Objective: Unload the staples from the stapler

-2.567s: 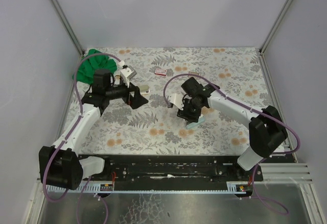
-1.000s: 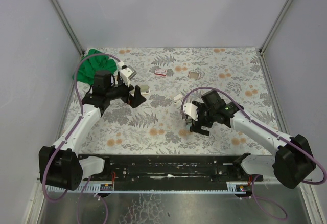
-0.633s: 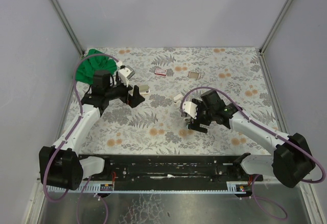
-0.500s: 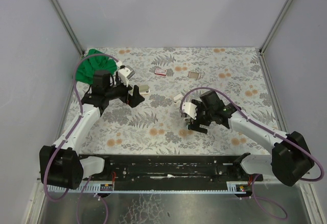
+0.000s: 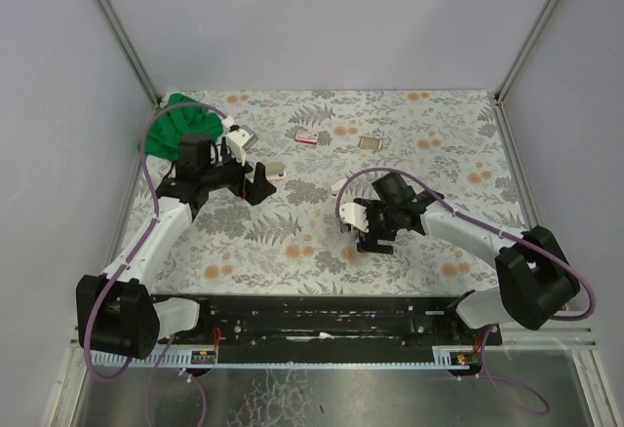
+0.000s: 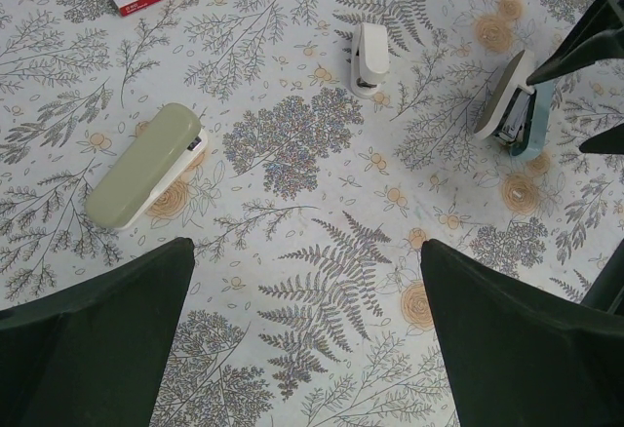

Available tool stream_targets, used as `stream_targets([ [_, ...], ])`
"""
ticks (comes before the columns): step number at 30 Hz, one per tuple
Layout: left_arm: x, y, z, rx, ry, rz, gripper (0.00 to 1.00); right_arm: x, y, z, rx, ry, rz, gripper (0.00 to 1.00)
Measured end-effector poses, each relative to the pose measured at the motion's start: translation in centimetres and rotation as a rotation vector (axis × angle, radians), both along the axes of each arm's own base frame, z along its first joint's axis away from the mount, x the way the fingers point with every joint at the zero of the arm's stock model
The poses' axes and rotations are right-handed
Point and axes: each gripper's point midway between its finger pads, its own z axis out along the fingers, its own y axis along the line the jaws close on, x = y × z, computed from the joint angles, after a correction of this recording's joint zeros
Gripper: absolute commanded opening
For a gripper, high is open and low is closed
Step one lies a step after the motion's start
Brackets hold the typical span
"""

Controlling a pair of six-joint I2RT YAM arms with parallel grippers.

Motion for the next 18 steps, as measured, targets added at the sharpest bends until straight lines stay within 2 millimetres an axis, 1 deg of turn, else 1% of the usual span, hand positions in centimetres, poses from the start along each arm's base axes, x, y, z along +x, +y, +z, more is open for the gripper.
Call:
stream_targets([
  [4, 0.0, 0.0, 0.0, 0.0, 0.0, -0.001, 1.0, -0.7, 0.9, -0.1, 0.012, 0.044, 0.107, 0.79],
  [9, -0.1, -0.1, 0.0, -0.005, 0.003, -0.008, 1.0, -0.8, 1.9, 0.0, 0.022, 0.085, 0.195, 0.69],
  [11, -0.1, -0.2, -0.2, -0.006, 0.008, -0.01, 1.0, -0.8, 2.2, -0.1, 0.024, 0.098, 0.218, 0.68],
  [15, -0.1, -0.3, -0.2, -0.009, 0.012, -0.016, 1.0, -1.2, 2.2, -0.6, 0.014, 0.121, 0.248, 0.67],
  [17, -0.2, -0.3, -0.2, -0.012, 0.013, -0.021, 1.0, -1.3, 2.2, -0.9, 0.008, 0.128, 0.259, 0.64],
  [18, -0.2, -0.4, -0.2, -0.013, 0.014, -0.022, 1.0, -1.3, 2.1, -1.1, 0.005, 0.131, 0.263, 0.62],
])
